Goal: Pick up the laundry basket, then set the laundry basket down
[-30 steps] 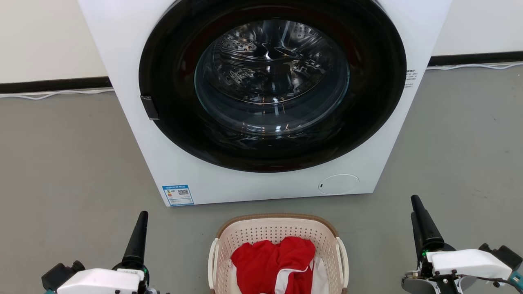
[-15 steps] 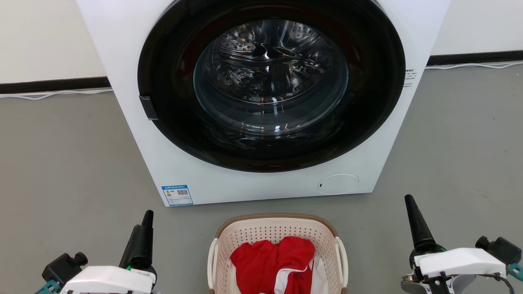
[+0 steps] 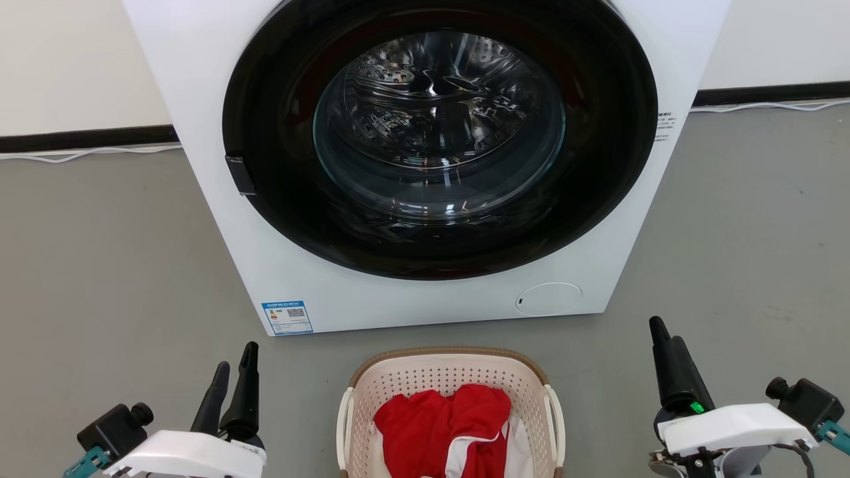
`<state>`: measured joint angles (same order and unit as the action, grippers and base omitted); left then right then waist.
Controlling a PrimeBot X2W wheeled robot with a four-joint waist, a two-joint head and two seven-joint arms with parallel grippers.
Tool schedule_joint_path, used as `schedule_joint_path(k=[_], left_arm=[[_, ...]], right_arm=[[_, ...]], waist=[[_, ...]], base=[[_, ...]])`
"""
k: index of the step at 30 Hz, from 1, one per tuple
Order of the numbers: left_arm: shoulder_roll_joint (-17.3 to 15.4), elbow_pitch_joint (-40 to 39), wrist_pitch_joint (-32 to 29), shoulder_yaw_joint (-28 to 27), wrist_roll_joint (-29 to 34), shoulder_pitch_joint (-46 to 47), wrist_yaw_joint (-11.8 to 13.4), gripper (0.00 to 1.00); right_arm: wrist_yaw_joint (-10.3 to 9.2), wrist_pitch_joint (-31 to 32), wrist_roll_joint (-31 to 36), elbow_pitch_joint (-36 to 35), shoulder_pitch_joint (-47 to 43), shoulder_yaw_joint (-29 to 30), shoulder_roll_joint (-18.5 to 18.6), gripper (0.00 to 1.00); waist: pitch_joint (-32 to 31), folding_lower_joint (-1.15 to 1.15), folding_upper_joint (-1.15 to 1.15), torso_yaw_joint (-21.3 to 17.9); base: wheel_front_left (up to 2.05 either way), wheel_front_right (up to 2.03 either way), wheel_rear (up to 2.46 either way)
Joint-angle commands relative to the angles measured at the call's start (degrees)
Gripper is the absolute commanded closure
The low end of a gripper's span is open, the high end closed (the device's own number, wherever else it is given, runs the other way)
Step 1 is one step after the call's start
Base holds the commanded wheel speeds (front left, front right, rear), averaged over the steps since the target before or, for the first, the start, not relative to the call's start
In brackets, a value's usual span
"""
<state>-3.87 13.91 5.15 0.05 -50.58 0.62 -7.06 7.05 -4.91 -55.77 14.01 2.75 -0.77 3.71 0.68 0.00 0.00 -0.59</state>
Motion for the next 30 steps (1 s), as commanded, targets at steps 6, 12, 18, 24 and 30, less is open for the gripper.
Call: schedule_joint_path(k=[6, 12, 18, 24, 30], left_arm=[[-0.7, -1.9, 1.6, -0.7, 4.9, 3.1, -0.3, 0.0], [-0.9, -2.3, 2.7, -0.5, 8.6, 3.3, -0.3, 0.0], [-1.1, -2.7, 3.8, -0.2, 12.7, 3.4, -0.3, 0.0], [-1.2, -3.0, 4.8, 0.0, 16.0, 3.6, -0.3, 0.0], [-1.3, -3.2, 5.8, 0.2, 19.5, 3.8, -0.3, 0.0]], right_arm=[[0.27, -1.9, 4.7, -1.5, 3.3, -1.6, 0.3, 0.0], [0.29, -2.9, 8.2, -1.5, 3.5, -2.2, 0.3, 0.0], [0.31, -4.1, 12.2, -1.4, 3.7, -2.5, 0.2, 0.0], [0.34, -5.1, 15.6, -1.3, 4.0, -2.9, 0.2, 0.0], [0.36, -6.1, 19.0, -1.4, 4.1, -3.4, 0.3, 0.0]], waist=[[0.2, 0.0, 0.0, -0.1], [0.3, 0.0, 0.0, -0.2], [0.4, 0.0, 0.0, -0.3], [0.4, 0.0, 0.0, -0.4], [0.4, 0.0, 0.0, -0.4]], base=[[0.0, 0.0, 0.0], [0.0, 0.0, 0.0], [0.0, 0.0, 0.0], [0.0, 0.0, 0.0], [0.0, 0.0, 0.0]])
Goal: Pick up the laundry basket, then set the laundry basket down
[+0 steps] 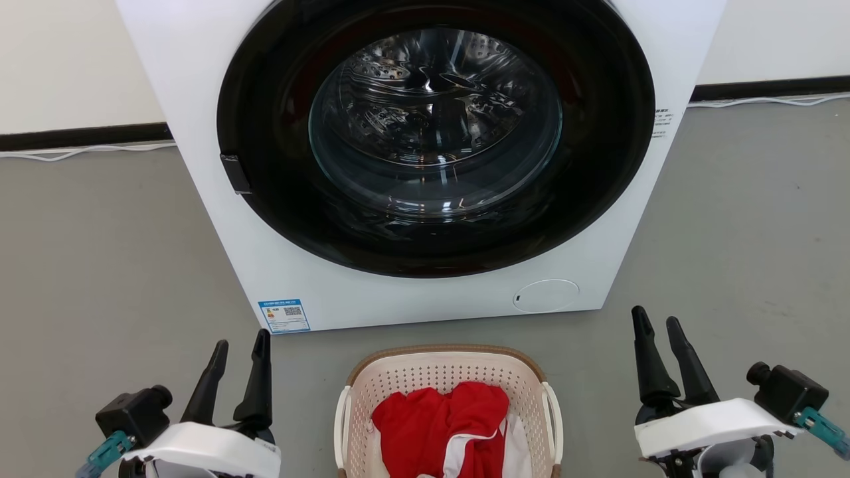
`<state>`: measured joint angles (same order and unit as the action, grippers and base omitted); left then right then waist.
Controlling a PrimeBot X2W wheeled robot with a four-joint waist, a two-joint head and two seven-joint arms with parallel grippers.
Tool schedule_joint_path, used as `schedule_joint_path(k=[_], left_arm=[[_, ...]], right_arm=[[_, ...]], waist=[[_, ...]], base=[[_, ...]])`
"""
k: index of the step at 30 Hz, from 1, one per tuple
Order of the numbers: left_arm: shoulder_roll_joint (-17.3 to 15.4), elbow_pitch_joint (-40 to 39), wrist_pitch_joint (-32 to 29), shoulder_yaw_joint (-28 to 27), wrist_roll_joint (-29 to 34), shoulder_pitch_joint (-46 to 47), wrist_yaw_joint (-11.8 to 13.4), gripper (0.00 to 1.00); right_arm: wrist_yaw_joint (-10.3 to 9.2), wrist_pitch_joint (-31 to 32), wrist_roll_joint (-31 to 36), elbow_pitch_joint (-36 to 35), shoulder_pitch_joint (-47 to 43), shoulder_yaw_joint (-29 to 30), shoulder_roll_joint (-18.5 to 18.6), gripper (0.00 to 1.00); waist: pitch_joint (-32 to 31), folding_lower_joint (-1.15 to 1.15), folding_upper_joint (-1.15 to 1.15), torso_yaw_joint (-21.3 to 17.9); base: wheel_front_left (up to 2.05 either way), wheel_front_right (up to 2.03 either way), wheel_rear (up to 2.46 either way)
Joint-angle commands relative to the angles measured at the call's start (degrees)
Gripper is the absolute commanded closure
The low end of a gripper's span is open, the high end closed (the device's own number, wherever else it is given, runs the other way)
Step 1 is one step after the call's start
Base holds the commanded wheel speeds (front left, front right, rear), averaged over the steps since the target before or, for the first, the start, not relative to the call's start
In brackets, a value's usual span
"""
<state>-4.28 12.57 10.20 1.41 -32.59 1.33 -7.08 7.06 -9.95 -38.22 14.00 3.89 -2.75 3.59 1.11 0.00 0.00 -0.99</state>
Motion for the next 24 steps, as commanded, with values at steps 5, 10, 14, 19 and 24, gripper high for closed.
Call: schedule_joint_path(k=[5, 10, 14, 19, 24], left_arm=[[-1.0, -2.2, 1.6, -1.0, 4.5, 3.2, -0.3, 0.0], [-1.2, -2.4, 2.3, -0.8, 6.8, 3.3, -0.4, 0.0], [-1.3, -2.7, 3.0, -0.7, 9.1, 3.4, -0.4, 0.0], [-1.4, -3.0, 3.8, -0.5, 12.0, 3.5, -0.4, 0.0], [-1.5, -3.3, 4.7, -0.3, 15.0, 3.6, -0.4, 0.0]], right_arm=[[0.36, -1.9, 4.3, -1.4, 3.1, -1.9, 0.4, 0.0], [0.38, -2.6, 6.6, -1.6, 3.2, -2.4, 0.4, 0.0], [0.39, -3.2, 8.8, -1.7, 3.4, -2.7, 0.4, 0.0], [0.41, -4.1, 11.6, -1.6, 3.6, -3.1, 0.4, 0.0], [0.43, -4.9, 14.9, -1.5, 3.7, -3.0, 0.3, 0.0]], waist=[[0.1, 0.0, 0.0, -0.1], [0.3, 0.0, 0.0, -0.2], [0.4, 0.0, 0.0, -0.3], [0.6, 0.0, 0.0, -0.4], [0.6, 0.0, 0.0, -0.4]], base=[[0.0, 0.0, 0.0], [0.0, 0.0, 0.0], [0.0, 0.0, 0.0], [0.0, 0.0, 0.0], [0.0, 0.0, 0.0]])
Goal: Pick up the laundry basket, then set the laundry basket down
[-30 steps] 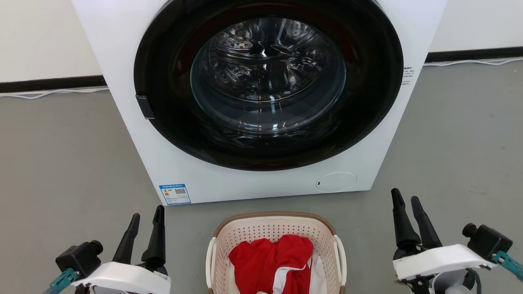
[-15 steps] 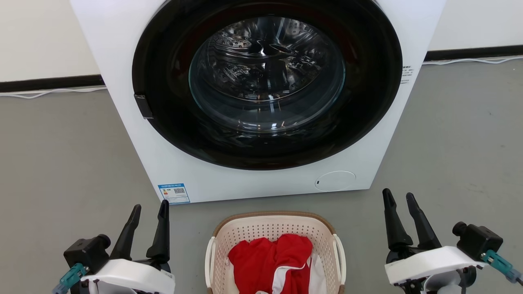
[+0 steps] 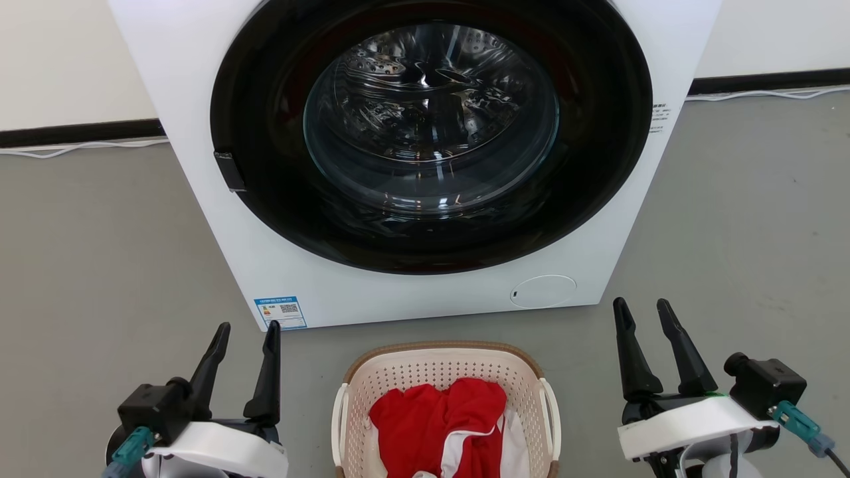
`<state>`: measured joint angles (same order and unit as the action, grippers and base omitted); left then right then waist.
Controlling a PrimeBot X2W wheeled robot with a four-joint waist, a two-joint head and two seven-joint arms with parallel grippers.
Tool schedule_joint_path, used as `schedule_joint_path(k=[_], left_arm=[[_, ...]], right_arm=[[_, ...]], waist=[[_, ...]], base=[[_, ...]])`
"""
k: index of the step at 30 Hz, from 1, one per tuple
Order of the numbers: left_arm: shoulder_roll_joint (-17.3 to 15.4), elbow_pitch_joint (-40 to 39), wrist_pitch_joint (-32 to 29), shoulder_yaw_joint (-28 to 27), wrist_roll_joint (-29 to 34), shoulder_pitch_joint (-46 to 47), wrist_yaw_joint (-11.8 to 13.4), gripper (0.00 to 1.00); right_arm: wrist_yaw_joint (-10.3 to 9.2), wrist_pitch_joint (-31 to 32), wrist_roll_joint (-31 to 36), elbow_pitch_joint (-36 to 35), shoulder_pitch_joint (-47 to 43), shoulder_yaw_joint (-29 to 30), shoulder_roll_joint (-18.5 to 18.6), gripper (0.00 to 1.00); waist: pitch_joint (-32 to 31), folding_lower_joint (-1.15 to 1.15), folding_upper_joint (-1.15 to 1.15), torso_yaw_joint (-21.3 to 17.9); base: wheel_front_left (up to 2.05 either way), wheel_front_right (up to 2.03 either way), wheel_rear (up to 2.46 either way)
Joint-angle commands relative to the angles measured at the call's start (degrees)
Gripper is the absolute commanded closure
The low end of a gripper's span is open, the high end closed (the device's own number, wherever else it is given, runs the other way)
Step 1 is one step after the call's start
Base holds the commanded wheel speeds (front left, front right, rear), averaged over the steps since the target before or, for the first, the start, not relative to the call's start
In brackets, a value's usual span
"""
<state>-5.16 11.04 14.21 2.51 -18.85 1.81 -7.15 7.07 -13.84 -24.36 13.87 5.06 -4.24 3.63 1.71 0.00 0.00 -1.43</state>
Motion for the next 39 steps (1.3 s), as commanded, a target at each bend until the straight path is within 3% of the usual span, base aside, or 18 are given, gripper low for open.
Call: schedule_joint_path(k=[1, 20, 39], left_arm=[[-0.7, -1.8, 0.8, -1.4, 1.7, 3.2, -0.3, 0.0], [-0.7, -1.7, 0.8, -1.2, 1.4, 3.2, -0.3, 0.0], [-2.4, 0.7, 0.8, 0.7, -0.6, 8.1, -0.3, 0.0]], right_arm=[[0.42, -1.2, 1.6, -1.4, 2.5, -1.5, 0.3, 0.0], [0.42, -1.2, 2.2, -0.7, 2.8, -1.3, -0.1, 0.0], [0.42, -1.2, 4.3, 1.6, 6.1, 0.7, -0.3, 0.0]], waist=[[0.0, 0.0, 0.0, 0.0], [1.0, 0.0, 0.0, -0.4], [11.7, 0.0, 0.0, -0.5]], base=[[0.0, 0.0, 0.0], [0.0, 0.0, 0.0], [0.0, 0.0, 0.0]])
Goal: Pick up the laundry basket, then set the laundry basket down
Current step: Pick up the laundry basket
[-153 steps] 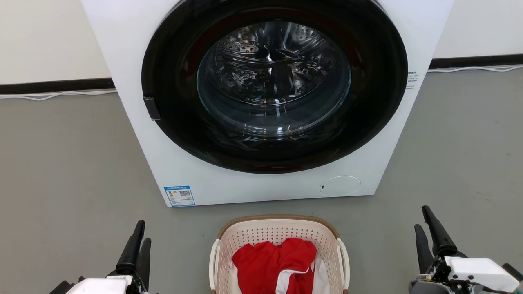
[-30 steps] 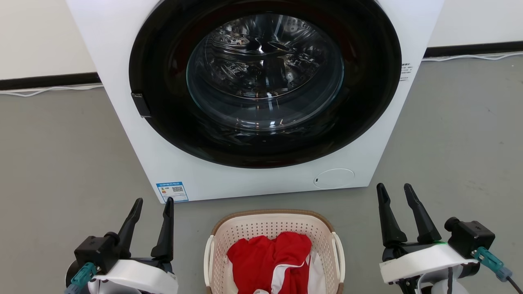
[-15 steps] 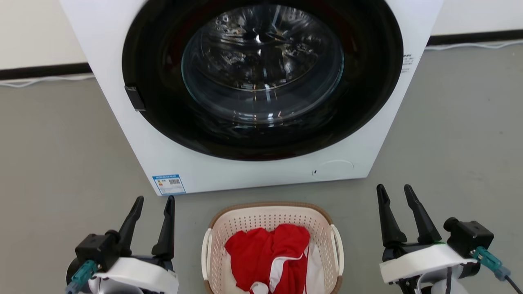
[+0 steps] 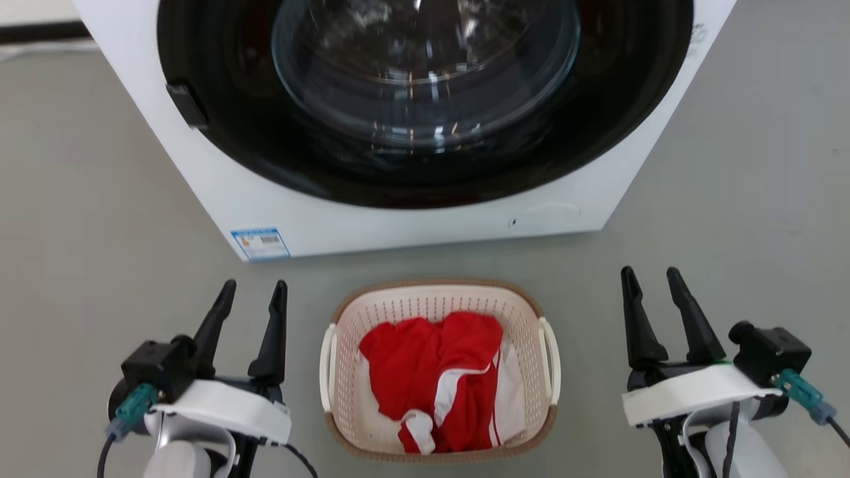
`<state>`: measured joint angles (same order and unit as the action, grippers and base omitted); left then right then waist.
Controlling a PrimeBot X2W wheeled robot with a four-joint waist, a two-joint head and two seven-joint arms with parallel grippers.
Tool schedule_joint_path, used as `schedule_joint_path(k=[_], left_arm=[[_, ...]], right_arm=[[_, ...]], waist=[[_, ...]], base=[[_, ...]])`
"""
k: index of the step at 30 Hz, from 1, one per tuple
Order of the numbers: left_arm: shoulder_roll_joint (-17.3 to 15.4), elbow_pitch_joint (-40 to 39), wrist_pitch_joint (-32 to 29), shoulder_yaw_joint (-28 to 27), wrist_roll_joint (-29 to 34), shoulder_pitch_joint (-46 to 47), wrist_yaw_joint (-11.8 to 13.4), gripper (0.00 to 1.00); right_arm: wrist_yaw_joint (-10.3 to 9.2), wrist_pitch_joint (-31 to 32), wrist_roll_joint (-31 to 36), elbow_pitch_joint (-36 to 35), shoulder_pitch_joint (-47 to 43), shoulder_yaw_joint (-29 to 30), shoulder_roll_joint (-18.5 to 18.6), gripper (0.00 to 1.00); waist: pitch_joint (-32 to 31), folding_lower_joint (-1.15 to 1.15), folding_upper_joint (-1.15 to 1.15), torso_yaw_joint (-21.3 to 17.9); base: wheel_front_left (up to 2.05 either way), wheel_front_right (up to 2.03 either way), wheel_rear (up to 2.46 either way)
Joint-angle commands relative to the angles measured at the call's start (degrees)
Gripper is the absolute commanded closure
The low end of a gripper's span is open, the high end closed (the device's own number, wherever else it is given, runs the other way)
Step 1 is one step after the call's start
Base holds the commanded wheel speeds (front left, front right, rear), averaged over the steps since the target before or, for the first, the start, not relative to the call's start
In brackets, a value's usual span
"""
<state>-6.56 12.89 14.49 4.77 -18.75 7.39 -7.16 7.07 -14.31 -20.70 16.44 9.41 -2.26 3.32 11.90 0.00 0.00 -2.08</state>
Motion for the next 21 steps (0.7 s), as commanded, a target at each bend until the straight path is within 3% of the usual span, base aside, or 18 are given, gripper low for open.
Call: schedule_joint_path(k=[1, 12, 21], left_arm=[[-1.1, -0.8, 0.5, -1.4, -0.9, 3.1, -0.3, 0.0], [-2.8, 4.9, 0.5, 0.5, -3.3, 9.6, -0.3, 0.0], [-4.7, 15.5, 0.5, 3.8, -6.9, 16.3, -0.3, 0.0]], right_arm=[[0.42, -0.7, 0.7, -0.7, 2.0, -1.1, 0.0, 0.0], [0.42, -0.7, 0.6, 4.6, 7.0, 0.0, 0.0, 0.0], [0.42, -0.7, 0.2, 12.5, 11.4, 0.8, 0.7, 0.0]], waist=[[2.3, 0.0, 0.0, 0.2], [11.3, 0.0, 0.0, 1.1], [18.8, 0.0, 0.0, 1.9]], base=[[0.0, 0.0, 0.0], [0.0, 0.0, 0.0], [0.0, 0.0, 0.0]])
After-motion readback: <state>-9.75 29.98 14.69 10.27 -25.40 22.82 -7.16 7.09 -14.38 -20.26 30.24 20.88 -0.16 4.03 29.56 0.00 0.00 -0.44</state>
